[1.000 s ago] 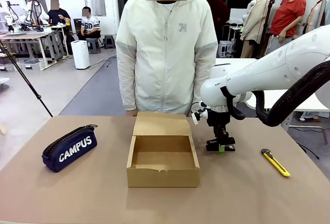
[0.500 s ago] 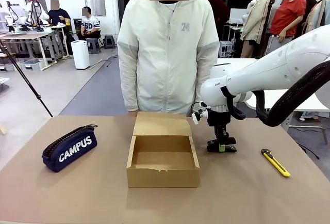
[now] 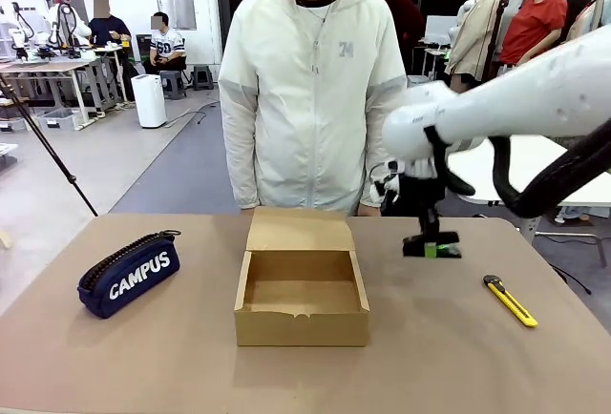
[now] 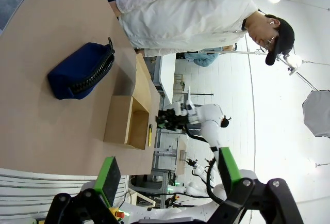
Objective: Pack the items into the box.
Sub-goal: Pick up the item indicated by the person and place it inside the Mailer Box.
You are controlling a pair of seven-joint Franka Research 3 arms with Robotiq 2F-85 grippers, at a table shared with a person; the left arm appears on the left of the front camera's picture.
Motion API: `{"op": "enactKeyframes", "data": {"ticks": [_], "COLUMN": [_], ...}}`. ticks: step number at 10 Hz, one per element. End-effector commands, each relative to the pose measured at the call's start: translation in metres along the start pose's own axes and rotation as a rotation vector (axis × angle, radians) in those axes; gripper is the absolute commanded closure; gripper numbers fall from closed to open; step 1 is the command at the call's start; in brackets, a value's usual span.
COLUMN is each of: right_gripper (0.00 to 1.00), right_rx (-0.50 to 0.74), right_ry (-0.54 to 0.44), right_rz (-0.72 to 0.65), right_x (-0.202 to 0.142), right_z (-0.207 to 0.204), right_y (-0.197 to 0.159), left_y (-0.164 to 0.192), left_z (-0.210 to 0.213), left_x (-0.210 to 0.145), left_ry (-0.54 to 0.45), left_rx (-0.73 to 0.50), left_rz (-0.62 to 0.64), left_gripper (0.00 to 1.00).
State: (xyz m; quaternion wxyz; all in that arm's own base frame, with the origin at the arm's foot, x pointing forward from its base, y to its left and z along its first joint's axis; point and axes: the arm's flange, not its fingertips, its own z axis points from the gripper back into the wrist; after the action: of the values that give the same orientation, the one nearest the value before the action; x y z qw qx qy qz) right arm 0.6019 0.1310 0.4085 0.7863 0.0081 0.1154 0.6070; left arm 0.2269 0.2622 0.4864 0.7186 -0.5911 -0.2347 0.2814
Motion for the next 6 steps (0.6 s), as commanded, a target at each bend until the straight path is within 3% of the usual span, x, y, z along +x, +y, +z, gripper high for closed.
{"op": "enactKeyframes", "data": {"ticks": [1, 3, 4, 5, 6], "right_gripper": [1.00, 1.00, 1.00, 1.00, 1.00], "right_rx": [-0.057, -0.114, -0.136, -0.087, -0.087], "right_ry": [0.035, -0.035, -0.073, -0.011, -0.011], "right_rz": [-0.069, -0.124, -0.207, -0.077, -0.077], "right_x": [-0.029, -0.052, -0.068, -0.047, -0.047], "right_z": [0.062, 0.098, 0.102, 0.108, 0.108], "right_y": [0.041, 0.066, 0.060, 0.060, 0.060], "left_y": [-0.001, -0.001, -0.001, -0.001, -0.001], "left_z": [0.002, 0.002, 0.002, 0.002, 0.002], "left_x": [-0.001, -0.001, -0.001, -0.001, -0.001], "left_ry": [0.003, 0.003, 0.003, 0.003, 0.003], "left_rx": [-0.012, -0.012, -0.012, -0.012, -0.012], "left_rz": [-0.015, -0.015, -0.015, -0.015, -0.015], "left_gripper": [0.00, 0.00, 0.00, 0.00, 0.00]}}
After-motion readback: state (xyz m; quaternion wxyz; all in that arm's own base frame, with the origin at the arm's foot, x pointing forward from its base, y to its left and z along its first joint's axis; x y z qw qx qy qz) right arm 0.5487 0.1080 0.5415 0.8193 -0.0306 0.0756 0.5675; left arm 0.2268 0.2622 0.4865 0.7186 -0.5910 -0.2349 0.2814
